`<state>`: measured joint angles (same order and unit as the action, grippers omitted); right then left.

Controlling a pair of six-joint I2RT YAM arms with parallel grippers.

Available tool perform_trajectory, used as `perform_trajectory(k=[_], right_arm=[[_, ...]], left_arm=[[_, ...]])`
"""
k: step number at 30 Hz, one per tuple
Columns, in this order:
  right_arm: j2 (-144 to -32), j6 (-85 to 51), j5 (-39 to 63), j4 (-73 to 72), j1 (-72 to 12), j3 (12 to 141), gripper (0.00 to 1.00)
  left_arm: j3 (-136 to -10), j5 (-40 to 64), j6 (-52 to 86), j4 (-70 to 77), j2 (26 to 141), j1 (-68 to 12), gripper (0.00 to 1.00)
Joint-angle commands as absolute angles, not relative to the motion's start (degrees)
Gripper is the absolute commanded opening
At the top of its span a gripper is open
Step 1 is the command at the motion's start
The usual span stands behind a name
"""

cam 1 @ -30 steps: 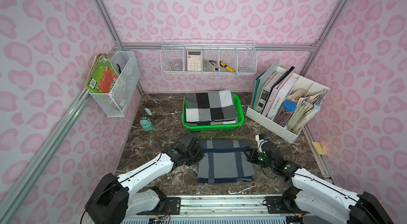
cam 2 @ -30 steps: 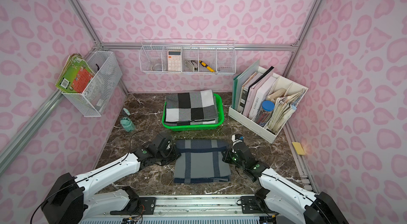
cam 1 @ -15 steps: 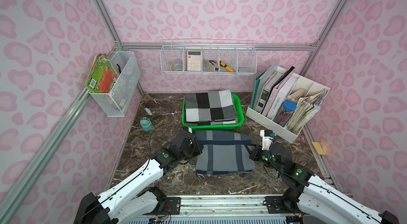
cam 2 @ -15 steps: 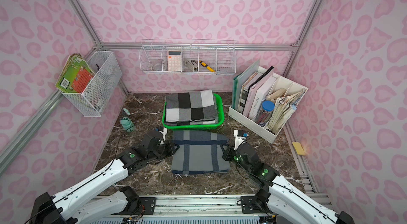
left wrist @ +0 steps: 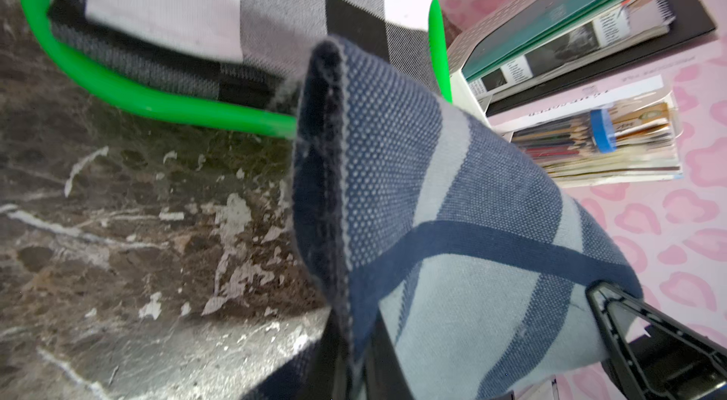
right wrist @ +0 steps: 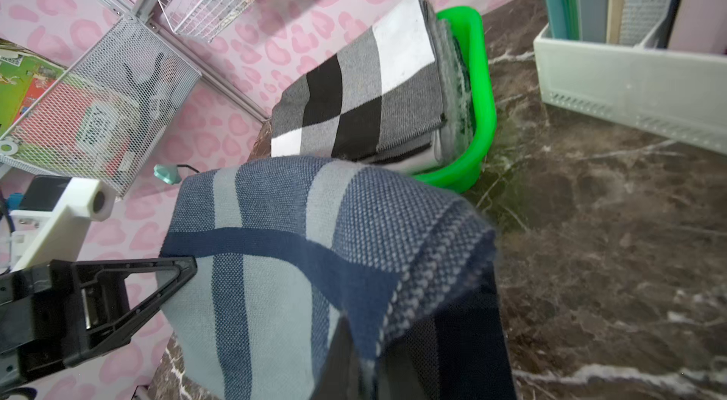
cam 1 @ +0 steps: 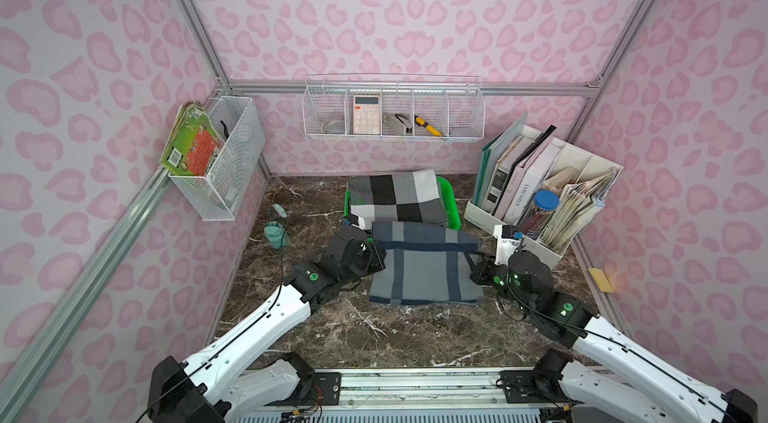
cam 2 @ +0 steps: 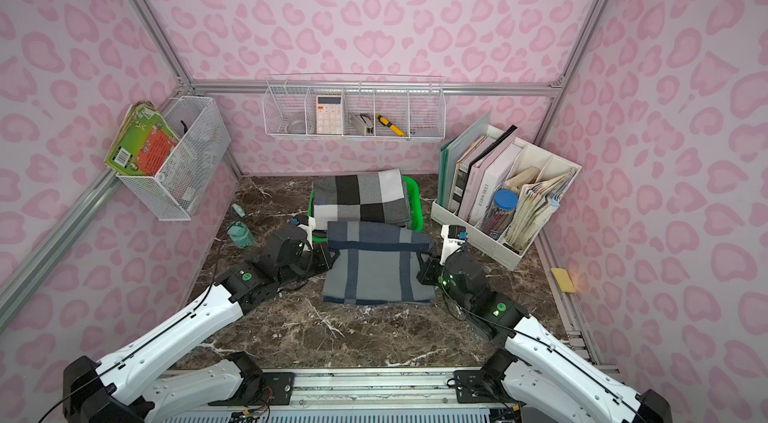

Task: Put the folded scarf in the basket
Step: Place the scarf in the basket.

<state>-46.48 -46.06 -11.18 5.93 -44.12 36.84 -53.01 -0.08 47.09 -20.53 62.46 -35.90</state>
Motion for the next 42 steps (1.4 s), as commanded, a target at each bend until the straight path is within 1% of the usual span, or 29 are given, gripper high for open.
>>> perform_trajectory(k=[1, 4, 6, 10, 15, 20, 23, 27, 30, 34, 35, 36, 37, 38, 39, 40, 42], right_arm=[[-48.5, -41.8, -16.8, 5.3, -44.1, 40.6, 0.00], [-51.4, -39.1, -19.0, 6.1, -43.9, 45.2, 0.00], [-54.0, -36.9, -18.5, 6.2, -43.2, 48.2, 0.00], [-61.9, -33.5, -13.1, 5.9, -40.2, 55.4, 0.00], [-71.3, -29.6, -9.3, 3.0, -37.8, 62.4, 0.00], [-80.2, -28.6, -3.9, 0.1, -33.5, 68.6, 0.00], [-84.5, -27.9, -3.7, -1.9, -32.2, 71.3, 0.00], [-89.5, -26.9, -2.3, -6.3, -30.7, 73.7, 0.00], [-93.8, -27.5, -1.8, -6.8, -29.0, 76.3, 0.00], [-98.6, -26.2, 1.5, -9.3, -27.3, 78.4, 0.00], [-99.5, -25.9, 1.2, -10.2, -27.2, 79.5, 0.05], [-100.3, -25.4, 1.7, -10.8, -27.1, 79.7, 0.14], [-101.1, -24.6, 3.6, -10.6, -26.7, 80.4, 0.30], [-101.8, -24.0, 5.9, -9.2, -26.4, 82.0, 0.47], [-102.4, -23.9, 7.1, -7.8, -26.1, 83.3, 0.56], [-102.6, -24.1, 8.1, -7.0, -25.8, 83.9, 0.66], [-101.5, -24.8, 8.3, -7.0, -25.7, 83.2, 0.78]], left_arm=[[-56.7, -1.6, 44.1, -20.5, 63.7, -35.4, 0.00], [-59.5, -1.9, 43.1, -20.6, 65.0, -34.3, 0.00], [-61.2, -1.0, 43.1, -20.3, 66.3, -32.6, 0.00], [-64.6, 1.5, 43.4, -19.2, 69.1, -28.4, 0.00], [-66.3, -1.5, 40.7, -15.8, 71.2, -25.1, 0.00], [-69.7, -0.2, 38.7, -14.8, 74.8, -20.7, 0.00], [-70.8, 0.4, 37.5, -12.8, 77.6, -18.3, 0.00], [-74.8, 5.9, 38.3, -12.0, 83.5, -15.0, 0.00], [-76.9, 6.7, 37.9, -11.8, 87.7, -14.3, 0.00], [-77.2, 8.0, 37.9, -8.9, 91.1, -12.7, 0.00], [-77.7, 7.9, 37.8, -8.9, 91.9, -12.3, 0.00], [-78.3, 8.2, 37.4, -9.1, 92.6, -12.0, 0.00], [-79.1, 8.7, 36.4, -9.2, 93.4, -11.8, 0.16], [-79.6, 8.9, 35.1, -9.0, 93.9, -11.7, 0.49], [-80.0, 8.8, 34.4, -8.9, 94.2, -11.7, 0.71], [-80.1, 8.5, 34.1, -8.5, 94.1, -11.6, 0.99], [-80.6, 9.5, 33.4, -8.6, 93.6, -11.6, 0.99]])
